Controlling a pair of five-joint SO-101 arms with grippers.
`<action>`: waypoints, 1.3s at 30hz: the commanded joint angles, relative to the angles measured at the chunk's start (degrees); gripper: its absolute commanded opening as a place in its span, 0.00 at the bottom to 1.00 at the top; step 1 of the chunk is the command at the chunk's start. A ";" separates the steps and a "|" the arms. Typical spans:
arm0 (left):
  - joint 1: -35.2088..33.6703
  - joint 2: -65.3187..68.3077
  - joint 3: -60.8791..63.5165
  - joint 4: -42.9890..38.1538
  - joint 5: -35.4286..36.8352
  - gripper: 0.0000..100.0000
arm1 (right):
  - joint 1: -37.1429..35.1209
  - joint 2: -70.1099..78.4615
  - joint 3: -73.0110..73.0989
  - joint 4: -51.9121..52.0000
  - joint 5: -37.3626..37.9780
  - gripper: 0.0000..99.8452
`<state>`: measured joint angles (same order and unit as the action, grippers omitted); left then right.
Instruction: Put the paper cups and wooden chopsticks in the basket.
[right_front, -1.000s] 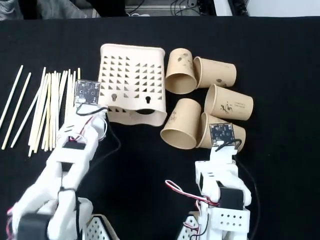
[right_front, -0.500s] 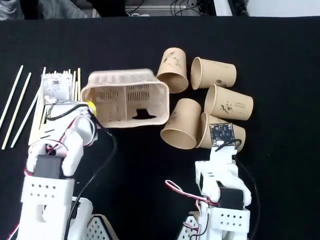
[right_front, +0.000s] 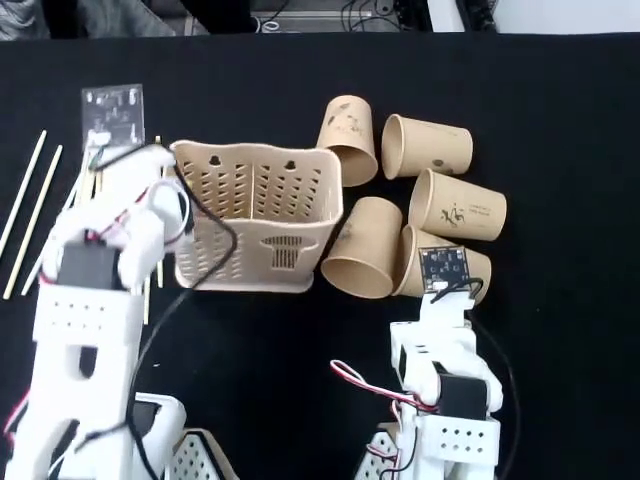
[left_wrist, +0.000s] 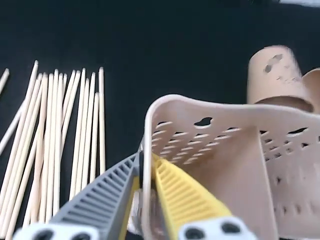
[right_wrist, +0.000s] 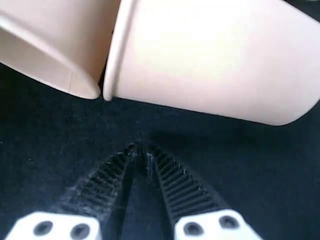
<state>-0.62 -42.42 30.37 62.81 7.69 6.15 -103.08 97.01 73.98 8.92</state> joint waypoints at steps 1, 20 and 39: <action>0.13 5.19 -6.90 5.36 0.44 0.15 | 0.97 -4.18 -0.48 0.09 -0.18 0.01; -26.68 -24.00 -3.12 20.31 -11.52 0.27 | 7.65 -4.18 -35.21 15.65 53.19 0.01; -38.37 -55.12 49.89 4.75 -12.75 0.26 | -20.92 1.36 -14.02 -8.35 35.43 0.22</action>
<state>-39.65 -91.21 73.36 70.73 -6.11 -11.96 -100.53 81.45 69.23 46.37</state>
